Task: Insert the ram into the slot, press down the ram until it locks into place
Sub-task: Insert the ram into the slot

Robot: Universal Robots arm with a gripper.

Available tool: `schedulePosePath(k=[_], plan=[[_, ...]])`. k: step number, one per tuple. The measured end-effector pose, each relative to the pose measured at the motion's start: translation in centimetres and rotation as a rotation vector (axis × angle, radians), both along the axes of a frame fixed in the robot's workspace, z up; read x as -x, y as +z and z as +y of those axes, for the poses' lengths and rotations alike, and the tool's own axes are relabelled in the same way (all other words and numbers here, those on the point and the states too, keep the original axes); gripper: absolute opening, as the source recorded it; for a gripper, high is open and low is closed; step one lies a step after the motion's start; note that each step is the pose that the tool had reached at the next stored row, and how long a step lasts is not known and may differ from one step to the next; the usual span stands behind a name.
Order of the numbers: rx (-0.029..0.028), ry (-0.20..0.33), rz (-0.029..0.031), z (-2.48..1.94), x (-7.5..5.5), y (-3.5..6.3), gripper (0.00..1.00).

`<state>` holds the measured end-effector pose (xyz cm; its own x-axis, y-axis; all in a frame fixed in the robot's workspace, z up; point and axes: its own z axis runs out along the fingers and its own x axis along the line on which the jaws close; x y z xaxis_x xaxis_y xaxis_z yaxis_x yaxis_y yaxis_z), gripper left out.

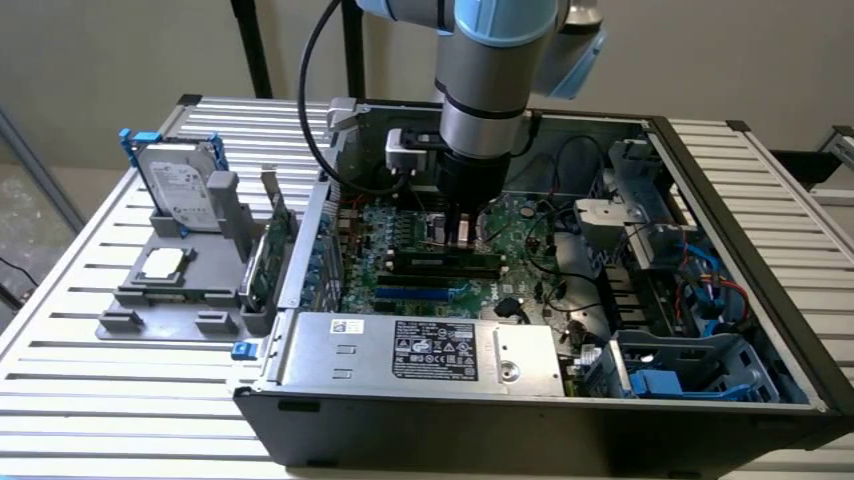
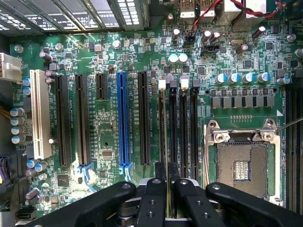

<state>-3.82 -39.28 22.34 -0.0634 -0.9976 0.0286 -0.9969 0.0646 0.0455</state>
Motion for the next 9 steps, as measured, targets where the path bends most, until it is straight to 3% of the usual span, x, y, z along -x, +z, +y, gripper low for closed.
schedulePosePath(k=[9], plan=[[0.0000,-0.011,-0.0014,0.00,0.00,-0.13,0.14]])
